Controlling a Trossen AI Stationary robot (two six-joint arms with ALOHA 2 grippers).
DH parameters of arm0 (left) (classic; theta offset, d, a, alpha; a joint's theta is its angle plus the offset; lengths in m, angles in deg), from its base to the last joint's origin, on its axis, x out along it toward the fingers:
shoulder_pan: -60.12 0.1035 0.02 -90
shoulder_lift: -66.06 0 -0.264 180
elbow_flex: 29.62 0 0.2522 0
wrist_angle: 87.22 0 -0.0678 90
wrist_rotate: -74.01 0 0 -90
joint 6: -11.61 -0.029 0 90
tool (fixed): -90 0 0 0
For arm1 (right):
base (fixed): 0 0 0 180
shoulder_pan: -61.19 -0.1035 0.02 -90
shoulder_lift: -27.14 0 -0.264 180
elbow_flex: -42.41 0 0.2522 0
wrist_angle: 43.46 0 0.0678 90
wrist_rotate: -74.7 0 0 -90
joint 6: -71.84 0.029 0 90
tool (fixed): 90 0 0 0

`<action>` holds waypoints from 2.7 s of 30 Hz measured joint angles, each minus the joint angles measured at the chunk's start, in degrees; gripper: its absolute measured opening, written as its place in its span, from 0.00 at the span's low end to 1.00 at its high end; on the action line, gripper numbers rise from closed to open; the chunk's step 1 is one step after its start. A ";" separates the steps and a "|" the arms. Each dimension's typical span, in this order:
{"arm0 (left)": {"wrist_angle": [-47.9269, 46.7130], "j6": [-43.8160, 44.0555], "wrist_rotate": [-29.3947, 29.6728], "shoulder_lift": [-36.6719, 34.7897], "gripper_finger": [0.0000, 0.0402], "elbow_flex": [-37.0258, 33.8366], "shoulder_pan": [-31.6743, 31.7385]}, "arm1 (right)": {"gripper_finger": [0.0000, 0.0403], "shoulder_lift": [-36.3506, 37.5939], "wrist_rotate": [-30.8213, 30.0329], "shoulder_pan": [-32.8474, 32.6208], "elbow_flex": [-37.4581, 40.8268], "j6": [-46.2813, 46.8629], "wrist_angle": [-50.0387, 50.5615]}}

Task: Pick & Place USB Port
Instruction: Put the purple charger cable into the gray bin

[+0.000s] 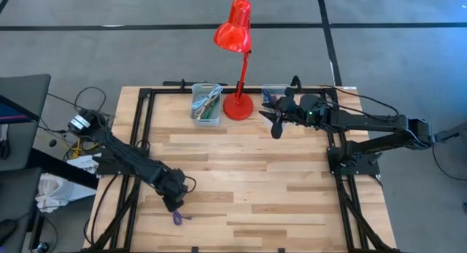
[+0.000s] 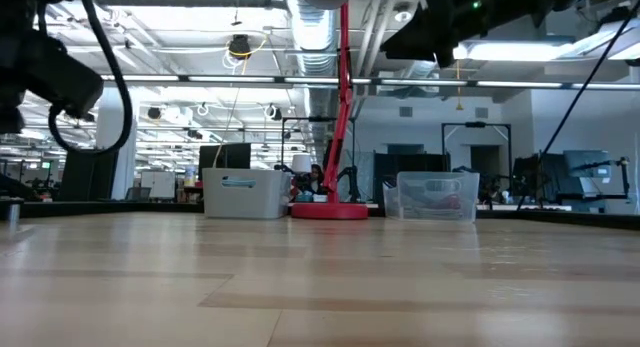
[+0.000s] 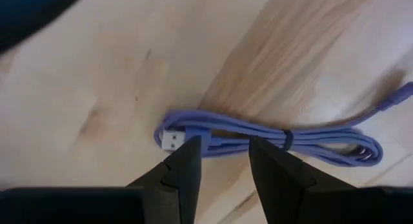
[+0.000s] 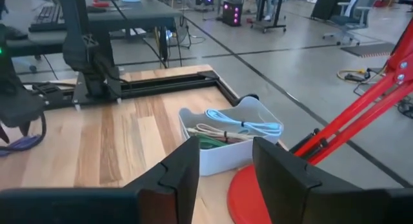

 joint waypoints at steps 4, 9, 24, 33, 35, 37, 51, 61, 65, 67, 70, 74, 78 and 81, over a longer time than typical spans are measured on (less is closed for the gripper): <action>0.24 4.21 -2.88 0.59 0.32 0.00 -0.01 | 0.35 0.00 0.00 0.00 0.00 -1.33 -0.02; 0.39 11.54 -6.61 0.59 0.32 0.00 0.23 | 0.35 0.00 0.00 0.00 0.00 -2.67 0.08; 1.26 25.44 -1.39 0.66 0.32 0.00 0.21 | 0.36 0.00 0.02 0.29 0.00 -7.38 1.26; 1.83 24.90 -2.70 7.11 0.38 0.28 -0.45 | 0.34 0.00 0.02 0.27 0.02 -7.40 2.07; 1.91 24.90 -3.11 8.43 0.40 0.37 -0.47 | 0.34 0.00 0.02 0.28 0.02 -7.38 2.08; 2.08 24.92 -3.57 9.08 0.41 0.33 -0.47 | 0.34 0.00 0.02 0.26 0.02 -7.38 2.06; 4.60 23.10 2.99 9.44 0.25 -0.03 -0.61 | 0.32 0.00 0.02 0.27 0.02 -6.90 1.60; 9.78 22.08 6.24 8.59 0.03 -2.82 -0.54 | 0.31 0.00 0.02 0.27 0.02 -6.86 1.41; 10.11 21.84 5.94 6.41 0.02 -3.52 -0.51 | 0.32 0.00 0.02 0.28 0.02 -6.86 1.39; 10.82 21.81 7.62 4.50 0.02 -3.69 -0.49 | 0.32 0.00 0.00 0.28 0.02 -6.86 1.38; 10.28 20.87 12.80 2.01 0.02 -3.85 -0.38 | 0.31 0.00 0.00 0.29 0.02 -6.86 1.31; 10.00 17.52 15.83 -0.35 0.02 -3.76 0.54 | 0.31 0.00 0.00 0.30 0.02 -6.88 1.23; 9.79 13.12 17.74 -1.97 0.02 -3.72 2.94 | 0.31 0.00 -0.45 0.28 0.02 -6.88 1.30; 9.84 8.68 18.35 -2.89 0.02 -3.69 5.46 | 0.31 0.00 -2.07 0.30 0.02 -6.89 1.41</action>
